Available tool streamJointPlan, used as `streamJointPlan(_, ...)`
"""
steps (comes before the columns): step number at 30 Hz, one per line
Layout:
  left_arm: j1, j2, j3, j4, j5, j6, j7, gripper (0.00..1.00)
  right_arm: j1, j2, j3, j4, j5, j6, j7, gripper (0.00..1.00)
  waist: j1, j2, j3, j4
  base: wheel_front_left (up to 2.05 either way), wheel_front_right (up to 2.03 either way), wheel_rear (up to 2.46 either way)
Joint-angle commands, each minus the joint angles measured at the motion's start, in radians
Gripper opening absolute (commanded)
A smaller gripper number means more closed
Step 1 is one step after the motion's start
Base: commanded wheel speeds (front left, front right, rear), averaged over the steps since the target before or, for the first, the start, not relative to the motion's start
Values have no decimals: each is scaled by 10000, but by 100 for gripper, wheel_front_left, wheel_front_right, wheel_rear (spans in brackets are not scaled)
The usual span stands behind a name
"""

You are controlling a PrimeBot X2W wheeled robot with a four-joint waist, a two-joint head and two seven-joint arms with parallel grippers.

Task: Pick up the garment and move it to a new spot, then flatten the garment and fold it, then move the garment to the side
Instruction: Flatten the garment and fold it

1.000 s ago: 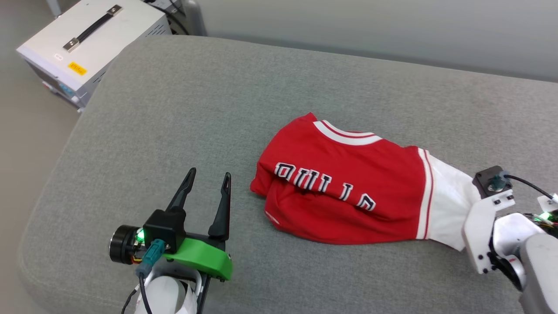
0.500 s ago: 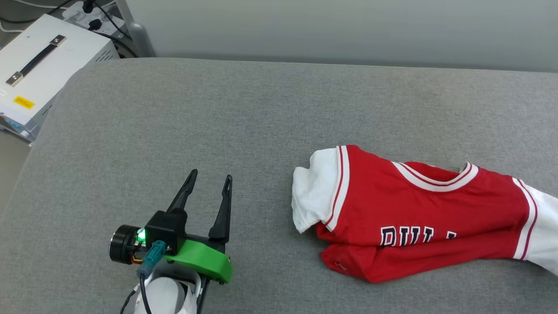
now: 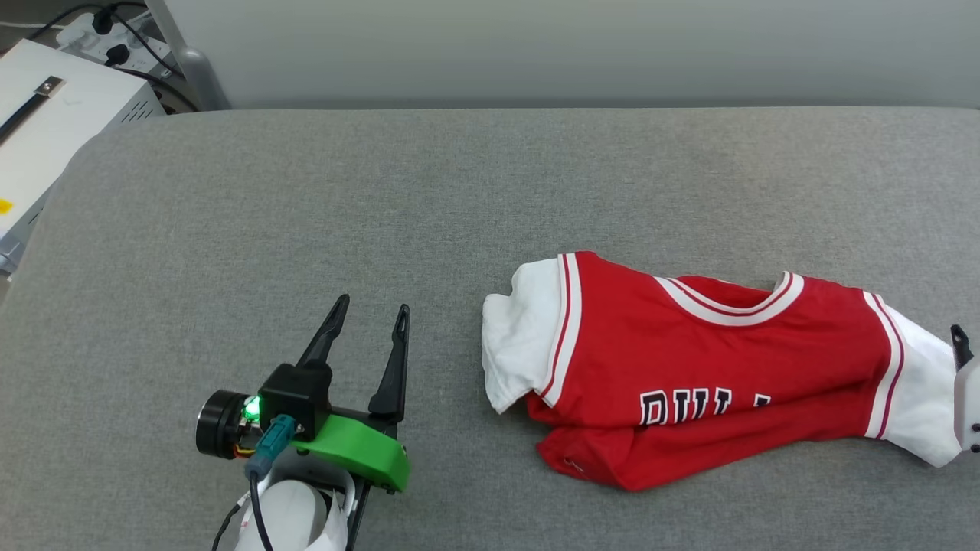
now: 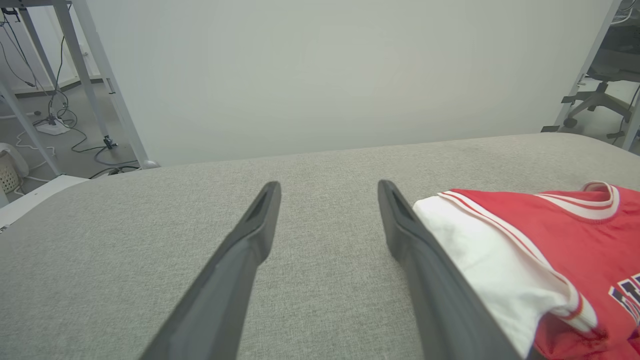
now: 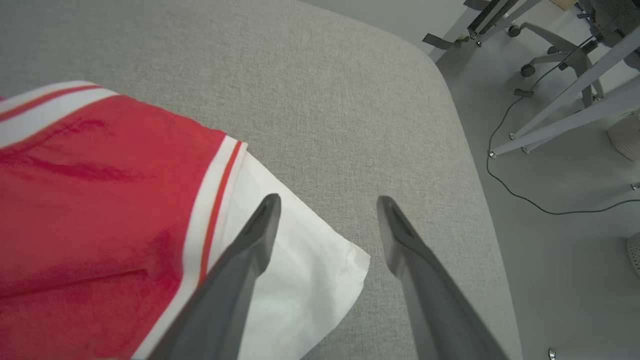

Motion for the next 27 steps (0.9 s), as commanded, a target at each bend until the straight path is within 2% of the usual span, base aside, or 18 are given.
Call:
streamJointPlan(1,-125,8,-9,34,-48,-53,-57,100,-138,146,-105,-214,-119,-17,-355,100,0,109,-155,-128,0,0,0)
streamJointPlan(7,-84,-42,-16,35,-190,-63,-57,100,166,1272,-525,-1623,35,-17,-2581,100,0,109,-384,-286,0,0,0)
streamJointPlan(11,35,-99,-145,108,-460,-73,-57,100,760,2421,-833,-2569,331,-17,-4407,100,0,109,-436,-368,0,0,0)
streamJointPlan(17,-145,-150,-479,620,-1263,-91,30,100,1386,3304,-870,-3343,363,-17,-5334,100,0,109,-92,-619,0,0,0)
streamJointPlan(20,-818,-68,-982,1110,-1366,-97,833,100,1516,3465,-952,-3662,374,-17,-5439,100,0,109,215,-715,0,0,0)
streamJointPlan(24,-2210,198,-1667,1452,-1557,-100,2405,100,1568,3551,-990,-3870,317,-17,-5490,100,0,109,655,-850,0,0,0)
streamJointPlan(27,-3263,403,-2167,1747,-1733,-101,4014,100,1525,3579,-848,-3913,406,-17,-5507,100,0,109,923,-969,0,0,0)
